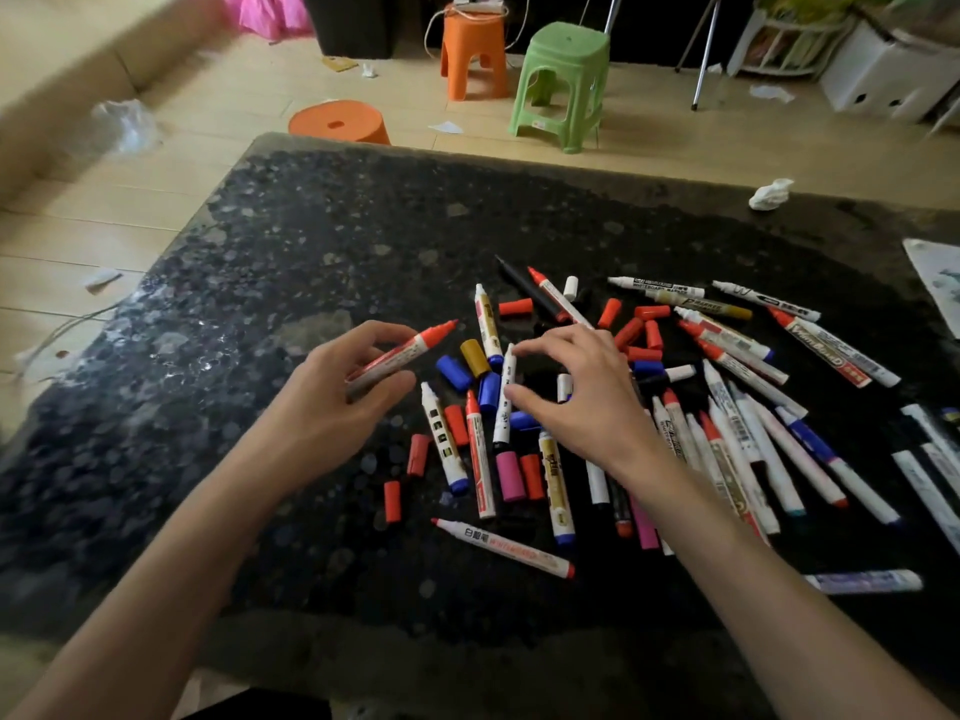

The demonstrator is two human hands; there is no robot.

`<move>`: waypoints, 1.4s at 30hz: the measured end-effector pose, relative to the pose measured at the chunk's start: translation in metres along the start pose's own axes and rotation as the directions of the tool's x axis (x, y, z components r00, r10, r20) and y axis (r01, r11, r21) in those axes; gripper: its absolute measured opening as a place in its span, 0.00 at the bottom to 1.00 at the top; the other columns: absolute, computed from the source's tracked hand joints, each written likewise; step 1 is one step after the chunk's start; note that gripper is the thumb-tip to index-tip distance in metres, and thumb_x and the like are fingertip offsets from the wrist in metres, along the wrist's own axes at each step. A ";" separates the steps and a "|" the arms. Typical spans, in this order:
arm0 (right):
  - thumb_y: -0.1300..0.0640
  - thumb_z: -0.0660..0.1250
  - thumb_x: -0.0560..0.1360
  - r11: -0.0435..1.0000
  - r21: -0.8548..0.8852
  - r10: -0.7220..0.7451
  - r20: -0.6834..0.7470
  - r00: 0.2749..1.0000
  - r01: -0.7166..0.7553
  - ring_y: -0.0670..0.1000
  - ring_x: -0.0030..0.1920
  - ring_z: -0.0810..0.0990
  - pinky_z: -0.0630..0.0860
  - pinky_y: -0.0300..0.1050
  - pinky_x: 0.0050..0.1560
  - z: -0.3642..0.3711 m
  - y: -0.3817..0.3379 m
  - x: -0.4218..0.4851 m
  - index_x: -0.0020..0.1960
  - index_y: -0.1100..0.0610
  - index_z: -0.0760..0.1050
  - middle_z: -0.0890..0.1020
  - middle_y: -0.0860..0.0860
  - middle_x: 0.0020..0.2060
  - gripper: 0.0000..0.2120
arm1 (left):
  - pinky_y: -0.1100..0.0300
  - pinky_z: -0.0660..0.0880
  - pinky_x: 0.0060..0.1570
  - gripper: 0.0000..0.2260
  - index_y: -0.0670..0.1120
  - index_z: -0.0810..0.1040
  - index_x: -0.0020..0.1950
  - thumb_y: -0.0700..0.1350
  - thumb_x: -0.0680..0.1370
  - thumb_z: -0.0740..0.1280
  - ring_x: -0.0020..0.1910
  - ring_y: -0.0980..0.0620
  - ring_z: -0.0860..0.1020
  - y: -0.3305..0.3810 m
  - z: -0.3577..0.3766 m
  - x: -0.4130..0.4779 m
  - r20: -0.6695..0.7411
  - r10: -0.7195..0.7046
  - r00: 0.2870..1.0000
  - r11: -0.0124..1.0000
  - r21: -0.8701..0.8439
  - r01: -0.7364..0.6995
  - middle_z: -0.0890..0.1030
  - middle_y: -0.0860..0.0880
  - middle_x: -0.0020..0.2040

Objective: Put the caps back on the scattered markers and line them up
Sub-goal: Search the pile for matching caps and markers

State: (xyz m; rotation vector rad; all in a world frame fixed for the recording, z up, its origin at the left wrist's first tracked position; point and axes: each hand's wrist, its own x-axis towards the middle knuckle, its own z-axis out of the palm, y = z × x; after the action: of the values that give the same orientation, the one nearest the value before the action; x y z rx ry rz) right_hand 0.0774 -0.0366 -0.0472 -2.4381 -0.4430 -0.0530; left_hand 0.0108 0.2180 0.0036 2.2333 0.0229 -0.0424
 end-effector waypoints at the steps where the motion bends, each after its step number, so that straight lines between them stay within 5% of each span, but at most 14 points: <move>1: 0.45 0.76 0.74 1.000 0.003 -0.009 0.025 1.000 0.009 0.46 0.66 0.68 0.61 0.43 0.67 0.002 -0.003 -0.001 0.63 0.42 0.80 0.76 0.43 0.58 0.18 | 0.61 0.74 0.43 0.13 0.59 0.78 0.64 0.49 0.80 0.70 0.42 0.60 0.81 -0.001 0.000 0.000 0.014 0.007 1.000 1.000 -0.001 -0.007 0.82 0.57 0.46; 9: 0.44 0.73 0.76 0.986 -0.095 -0.115 0.201 0.973 0.136 0.46 0.73 0.59 0.56 0.44 0.68 0.018 -0.025 -0.015 0.67 0.41 0.78 0.70 0.44 0.67 0.20 | 0.62 0.75 0.43 0.13 0.60 0.78 0.63 0.50 0.80 0.71 0.43 0.59 0.82 -0.004 -0.002 0.002 0.002 0.046 0.999 0.999 0.000 -0.046 0.83 0.56 0.45; 13: 0.44 0.72 0.76 0.954 -0.204 -0.151 0.296 0.943 0.217 0.50 0.77 0.53 0.56 0.51 0.72 0.033 -0.036 -0.014 0.71 0.41 0.74 0.64 0.46 0.73 0.25 | 0.53 0.81 0.47 0.11 0.62 0.79 0.61 0.50 0.81 0.69 0.45 0.55 0.83 -0.004 -0.001 0.000 0.045 0.045 0.998 0.999 0.002 -0.045 0.84 0.54 0.46; 18: 0.43 0.75 0.75 0.954 -0.221 -0.149 0.247 0.958 0.205 0.50 0.76 0.57 0.60 0.51 0.71 0.040 -0.037 -0.012 0.67 0.43 0.76 0.68 0.45 0.70 0.23 | 0.59 0.80 0.47 0.10 0.62 0.79 0.61 0.51 0.81 0.69 0.45 0.57 0.83 -0.006 -0.001 0.001 0.063 0.040 0.997 0.999 0.010 -0.041 0.84 0.55 0.46; 21: 0.42 0.75 0.74 0.979 -0.150 -0.111 0.182 0.977 0.140 0.46 0.72 0.63 0.62 0.45 0.68 0.033 -0.035 -0.015 0.66 0.45 0.77 0.73 0.44 0.66 0.23 | 0.61 0.78 0.47 0.09 0.62 0.80 0.60 0.51 0.81 0.68 0.45 0.59 0.83 -0.005 0.001 0.001 0.079 0.038 0.996 0.999 0.002 -0.038 0.84 0.56 0.46; 23: 0.46 0.75 0.76 0.999 0.048 -0.006 0.126 0.992 0.000 0.40 0.65 0.72 0.67 0.40 0.64 0.014 -0.032 -0.019 0.67 0.44 0.76 0.79 0.41 0.61 0.20 | 0.62 0.76 0.46 0.08 0.63 0.80 0.59 0.52 0.82 0.68 0.45 0.61 0.82 -0.005 0.001 0.002 0.081 0.038 0.996 0.999 0.001 -0.038 0.85 0.57 0.45; 27: 0.59 0.71 0.80 0.859 0.472 0.153 0.133 0.979 -0.199 0.43 0.49 0.86 0.81 0.36 0.50 -0.023 -0.025 -0.036 0.66 0.44 0.78 0.86 0.46 0.48 0.17 | 0.60 0.77 0.46 0.07 0.65 0.81 0.57 0.53 0.82 0.68 0.44 0.60 0.82 -0.001 0.006 0.002 0.115 0.043 0.992 0.999 0.005 -0.044 0.85 0.59 0.44; 33: 0.58 0.70 0.81 0.820 0.528 0.197 0.101 0.975 -0.220 0.46 0.45 0.87 0.84 0.43 0.52 -0.035 -0.020 -0.055 0.65 0.47 0.78 0.87 0.47 0.48 0.14 | 0.57 0.78 0.49 0.06 0.63 0.82 0.56 0.53 0.81 0.69 0.45 0.60 0.83 0.006 0.014 0.002 0.161 0.065 0.985 0.998 0.013 -0.068 0.85 0.60 0.45; 36: 0.58 0.73 0.79 0.840 0.515 0.161 0.065 0.985 -0.171 0.46 0.49 0.87 0.83 0.50 0.58 -0.037 -0.018 -0.053 0.57 0.49 0.82 0.87 0.44 0.50 0.08 | 0.60 0.75 0.47 0.07 0.62 0.82 0.56 0.52 0.80 0.69 0.44 0.61 0.83 0.011 0.015 0.002 0.161 0.083 0.983 0.997 -0.005 -0.083 0.86 0.59 0.44; 42: 0.57 0.72 0.80 0.844 0.525 0.115 0.033 0.993 -0.115 0.45 0.53 0.86 0.82 0.49 0.59 -0.038 -0.018 -0.054 0.58 0.47 0.83 0.86 0.41 0.50 0.09 | 0.58 0.78 0.46 0.06 0.62 0.83 0.55 0.53 0.79 0.70 0.42 0.57 0.83 0.018 0.021 0.004 0.170 0.088 0.982 0.996 -0.020 -0.086 0.85 0.56 0.43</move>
State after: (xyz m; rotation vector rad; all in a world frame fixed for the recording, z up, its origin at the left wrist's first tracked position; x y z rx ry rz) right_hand 0.0228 -0.0627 -0.0145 -1.9129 -0.2636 0.1091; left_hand 0.0152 0.1910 0.0046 2.2080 -0.1671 -0.1851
